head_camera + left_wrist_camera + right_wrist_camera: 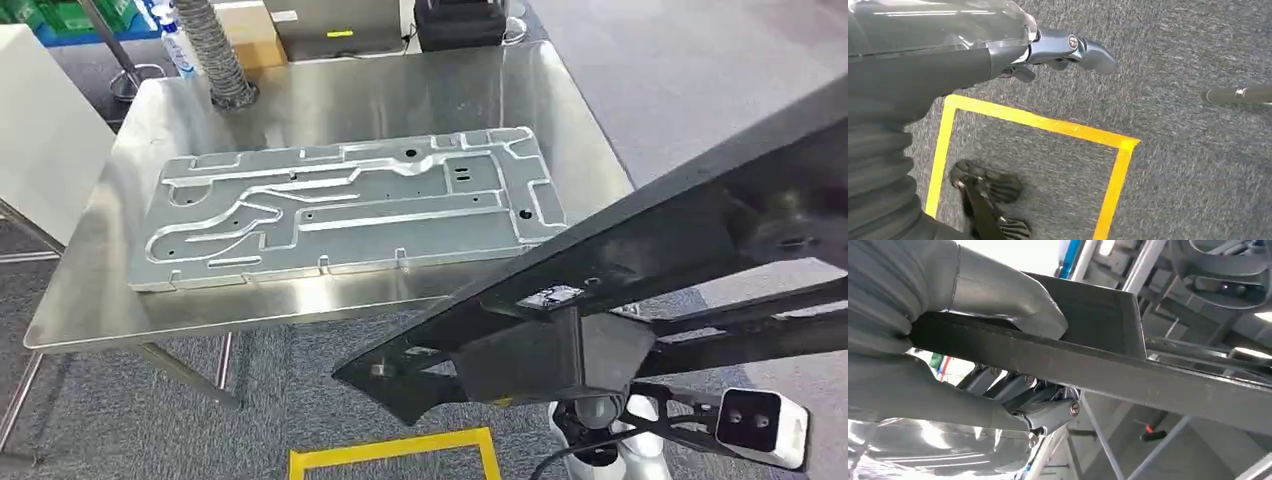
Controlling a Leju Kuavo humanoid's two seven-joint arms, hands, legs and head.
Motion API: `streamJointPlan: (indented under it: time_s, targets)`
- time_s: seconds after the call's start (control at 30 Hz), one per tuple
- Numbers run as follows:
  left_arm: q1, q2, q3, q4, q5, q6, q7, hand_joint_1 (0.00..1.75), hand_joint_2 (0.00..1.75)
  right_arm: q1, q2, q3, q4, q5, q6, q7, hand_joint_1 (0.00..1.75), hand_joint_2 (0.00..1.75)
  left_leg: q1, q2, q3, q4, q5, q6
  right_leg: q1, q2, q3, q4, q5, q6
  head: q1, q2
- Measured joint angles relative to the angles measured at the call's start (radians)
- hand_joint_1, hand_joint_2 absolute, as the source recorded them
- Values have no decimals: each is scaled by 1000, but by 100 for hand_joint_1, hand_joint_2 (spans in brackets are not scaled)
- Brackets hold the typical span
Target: Take the parts from the cabinet and place them on the table.
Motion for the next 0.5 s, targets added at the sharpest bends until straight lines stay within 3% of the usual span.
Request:
streamJointPlan:
  time_s: [0.03,0.07,0.1,0.13,0.17,0.23,0.3,0.33,0.37,0.4,0.43,0.5]
  targets:
    - [3,-1,0,0,0,0,0,0,175,0,0,2,2,-1,-2,0,175,175,0,0,-13,-13,-4,2,1,0,15,0,-11,0,0,0]
    - [6,-1,0,0,0,0,0,0,175,0,-1,2,3,-3,-3,0,175,175,0,0,-15,-64,19,5,2,0,39,0,-28,0,0,0]
    - [6,-1,0,0,0,0,0,0,175,0,-3,2,3,-11,-1,0,175,175,0,1,-7,-133,69,9,4,0,60,-1,-44,0,0,0]
    - [7,-1,0,0,0,0,-1,0,175,0,-4,2,3,-20,6,0,175,175,-3,3,0,-205,152,22,7,-2,79,-2,-59,1,0,0]
    - [9,0,0,0,0,0,-2,0,175,0,-6,-1,3,-27,11,0,175,175,-9,9,-3,-266,262,34,6,-1,89,-2,-71,2,0,0]
    - [11,1,1,0,2,0,-3,0,175,4,-11,-9,3,-36,19,-1,175,175,-19,10,9,-265,249,37,6,5,104,-6,-95,20,0,0]
    - [7,3,1,0,3,0,-5,0,175,1,-13,-18,0,-37,25,0,175,175,-18,5,27,-280,237,53,6,3,117,10,-78,31,0,0]
    - [4,3,1,0,3,0,-5,0,175,0,-14,-24,-1,-35,27,-1,175,175,-10,1,50,-294,237,56,5,3,106,38,-74,36,0,0]
    - [3,3,1,0,4,0,-6,0,175,-1,-16,-30,-1,-29,26,-1,175,175,-11,2,65,-301,233,61,3,6,83,91,-62,40,0,0]
    - [2,3,1,0,5,2,-6,0,175,-3,-16,-41,-1,-20,24,-1,175,175,-10,1,75,-305,226,66,1,7,36,161,-67,43,0,0]
    - [2,3,2,0,5,3,-6,0,175,-3,-16,-53,-1,-7,16,-1,175,175,-9,0,85,-306,221,66,-2,7,-18,230,-100,49,0,0]
    - [4,0,2,0,7,4,-7,0,175,-15,-20,-80,7,25,-32,-1,175,175,-9,-3,104,-306,202,66,-6,6,-99,297,-182,55,0,0]
